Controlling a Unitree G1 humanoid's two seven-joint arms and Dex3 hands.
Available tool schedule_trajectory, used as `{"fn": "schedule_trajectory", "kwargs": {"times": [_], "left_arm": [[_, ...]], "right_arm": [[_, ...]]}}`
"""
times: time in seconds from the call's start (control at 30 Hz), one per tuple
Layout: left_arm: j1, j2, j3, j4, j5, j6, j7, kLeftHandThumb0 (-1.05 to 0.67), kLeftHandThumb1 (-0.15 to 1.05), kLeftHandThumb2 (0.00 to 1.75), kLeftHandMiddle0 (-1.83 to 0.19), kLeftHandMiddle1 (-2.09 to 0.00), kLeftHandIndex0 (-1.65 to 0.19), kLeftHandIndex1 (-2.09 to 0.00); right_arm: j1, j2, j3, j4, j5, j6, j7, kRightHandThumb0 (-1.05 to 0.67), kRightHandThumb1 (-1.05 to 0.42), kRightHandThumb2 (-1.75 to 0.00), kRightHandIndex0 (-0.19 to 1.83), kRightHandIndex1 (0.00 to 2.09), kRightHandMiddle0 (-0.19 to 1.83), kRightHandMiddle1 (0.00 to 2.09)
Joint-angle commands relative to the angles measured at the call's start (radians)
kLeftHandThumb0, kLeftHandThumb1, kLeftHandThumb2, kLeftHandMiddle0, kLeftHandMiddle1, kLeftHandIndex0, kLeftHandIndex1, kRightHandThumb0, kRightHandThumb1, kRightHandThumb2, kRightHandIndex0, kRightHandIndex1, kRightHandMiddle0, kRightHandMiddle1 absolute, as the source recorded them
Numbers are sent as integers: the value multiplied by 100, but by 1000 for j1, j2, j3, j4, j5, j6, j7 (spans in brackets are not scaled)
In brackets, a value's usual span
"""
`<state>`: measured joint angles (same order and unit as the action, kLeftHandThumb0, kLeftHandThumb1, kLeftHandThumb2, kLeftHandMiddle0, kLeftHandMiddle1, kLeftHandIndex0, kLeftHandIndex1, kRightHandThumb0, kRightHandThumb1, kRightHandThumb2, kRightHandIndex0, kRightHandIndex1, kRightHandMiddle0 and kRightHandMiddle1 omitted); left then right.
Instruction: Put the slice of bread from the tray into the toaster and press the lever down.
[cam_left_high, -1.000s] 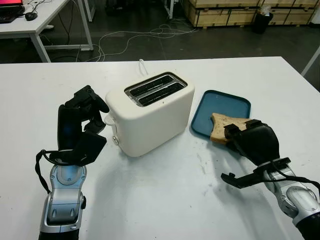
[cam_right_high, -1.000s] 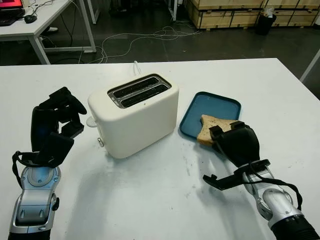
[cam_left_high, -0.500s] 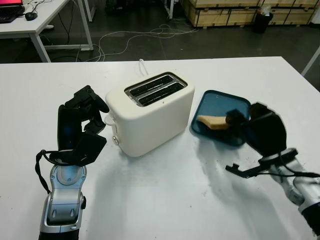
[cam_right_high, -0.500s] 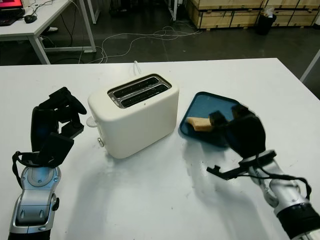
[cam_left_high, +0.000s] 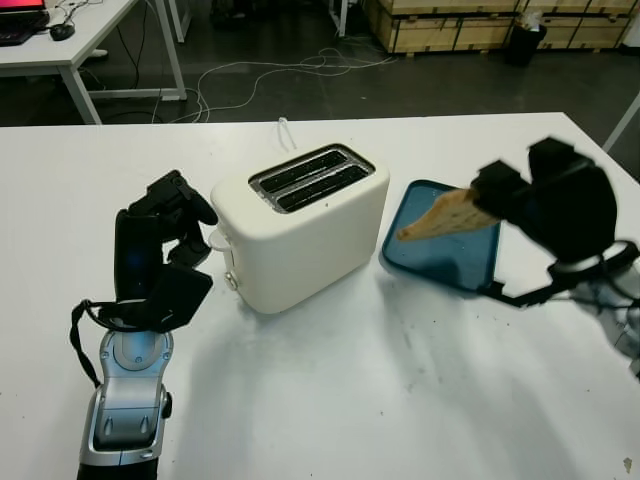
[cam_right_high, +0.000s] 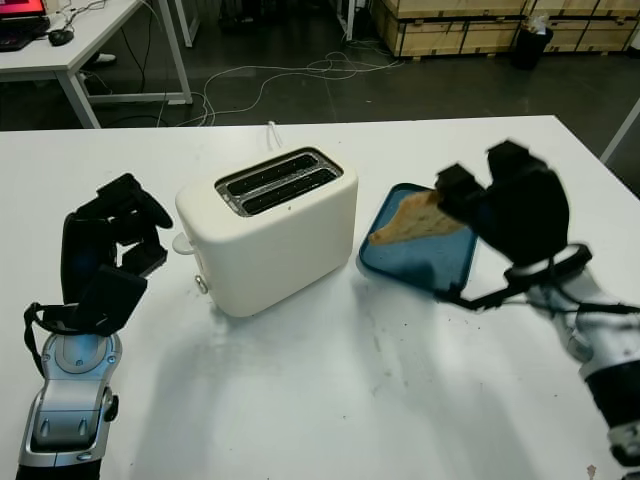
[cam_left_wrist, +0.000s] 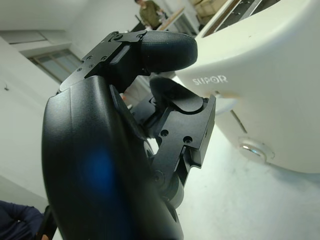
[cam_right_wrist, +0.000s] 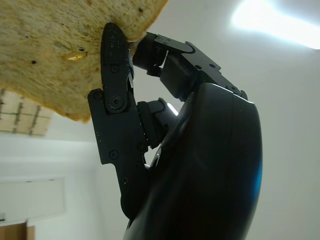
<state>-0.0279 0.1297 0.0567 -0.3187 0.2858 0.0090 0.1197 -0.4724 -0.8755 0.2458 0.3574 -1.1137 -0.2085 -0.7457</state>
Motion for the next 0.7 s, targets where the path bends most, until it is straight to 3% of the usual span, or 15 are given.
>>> {"fn": "schedule_trajectory", "kwargs": {"times": [0.0, 0.27, 0.4, 0.47, 0.57, 0.67], "left_arm": [[1, 1, 0, -1, 7, -6, 4, 4, 81, 108, -108, -175, -70, -175], [2, 1, 1, -5, 6, -4, 4, 4, 81, 107, -108, -175, -71, -175], [-4, 16, 9, 3, 3, -20, -1, 5, 81, 107, -110, -175, -72, -175], [-6, 26, 16, 0, 7, -14, -3, 6, 80, 109, -111, -175, -74, -175], [-8, 41, 29, -11, 5, 2, -11, 6, 78, 108, -107, -175, -72, -175], [-10, 52, 37, -22, 10, 21, -15, 6, 77, 107, -106, -175, -72, -175]], "right_arm": [[-73, -32, -6, 33, 32, -59, 8, -47, -92, -46, 89, 175, 64, 170], [-293, -40, 10, 181, 90, -191, 135, -47, -92, -28, 87, 175, 64, 169], [-440, -24, 17, 308, 156, -317, 190, -43, -92, -17, 91, 175, 66, 169], [-515, -12, 19, 361, 193, -356, 252, -46, -92, -20, 91, 175, 66, 167], [-620, 11, 27, 419, 220, -389, 319, -52, -92, -30, 91, 175, 77, 144], [-708, 46, 31, 462, 266, -420, 398, -53, -92, -30, 91, 175, 78, 148]]}}
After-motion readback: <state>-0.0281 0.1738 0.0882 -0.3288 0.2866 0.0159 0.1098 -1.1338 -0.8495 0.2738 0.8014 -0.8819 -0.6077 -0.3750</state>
